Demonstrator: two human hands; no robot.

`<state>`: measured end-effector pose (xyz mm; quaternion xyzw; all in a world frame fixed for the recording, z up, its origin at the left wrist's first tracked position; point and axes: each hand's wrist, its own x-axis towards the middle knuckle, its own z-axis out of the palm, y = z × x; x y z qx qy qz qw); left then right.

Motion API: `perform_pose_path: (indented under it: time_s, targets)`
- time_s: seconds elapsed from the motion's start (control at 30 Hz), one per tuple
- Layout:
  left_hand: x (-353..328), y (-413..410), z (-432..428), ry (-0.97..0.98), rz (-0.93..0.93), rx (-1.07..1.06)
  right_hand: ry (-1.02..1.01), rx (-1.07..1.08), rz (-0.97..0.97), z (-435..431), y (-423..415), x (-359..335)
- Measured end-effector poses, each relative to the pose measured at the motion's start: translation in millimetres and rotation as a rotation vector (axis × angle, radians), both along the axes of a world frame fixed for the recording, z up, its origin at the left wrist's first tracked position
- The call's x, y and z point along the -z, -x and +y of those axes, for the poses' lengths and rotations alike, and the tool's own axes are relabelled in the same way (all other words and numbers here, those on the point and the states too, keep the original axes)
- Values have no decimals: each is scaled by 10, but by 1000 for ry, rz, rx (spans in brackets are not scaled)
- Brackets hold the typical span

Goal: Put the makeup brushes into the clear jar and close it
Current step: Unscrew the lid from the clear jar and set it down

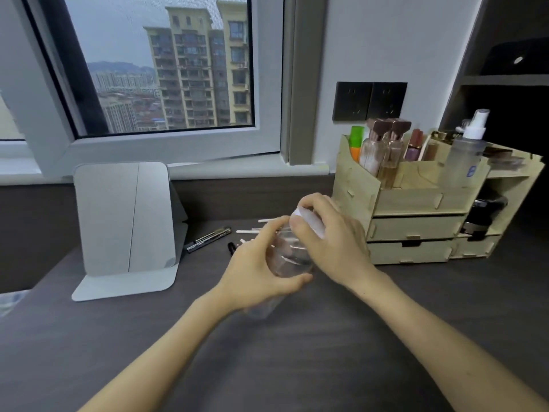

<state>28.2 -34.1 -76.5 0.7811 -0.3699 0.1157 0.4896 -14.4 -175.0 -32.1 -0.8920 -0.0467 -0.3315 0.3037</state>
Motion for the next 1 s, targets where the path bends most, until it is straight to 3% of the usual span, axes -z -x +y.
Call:
perform_pose_path:
  time_s: [0.17, 0.27, 0.37, 0.43, 0.53, 0.6, 0.73, 0.83, 1.0]
  targets:
    - [40, 7, 298, 11, 446, 321, 135, -423, 242, -87, 18, -43]
    - [18, -16, 408, -50, 556, 420, 168, -569, 464, -194, 55, -192]
    - [-34, -34, 492, -109, 617, 462, 180, -627, 426, -279, 156, -355]
    - [-47, -64, 551, -22, 688, 467, -16, -659, 336, -363, 197, -412]
    - [-57, -138, 640, 199, 589, 269, -382, -547, 234, -513, 125, -194]
    - [-33, -180, 697, 311, 466, 72, -433, -421, 291, -563, 40, 199]
    - [136, -250, 813, 330, 264, -204, -562, -233, 398, -620, -74, 943]
    - [285, -251, 858, 307, 154, -315, -416, -77, 319, -656, -130, 1163]
    - [394, -278, 912, 330, 33, -429, 28, 70, 428, -667, -137, 1285]
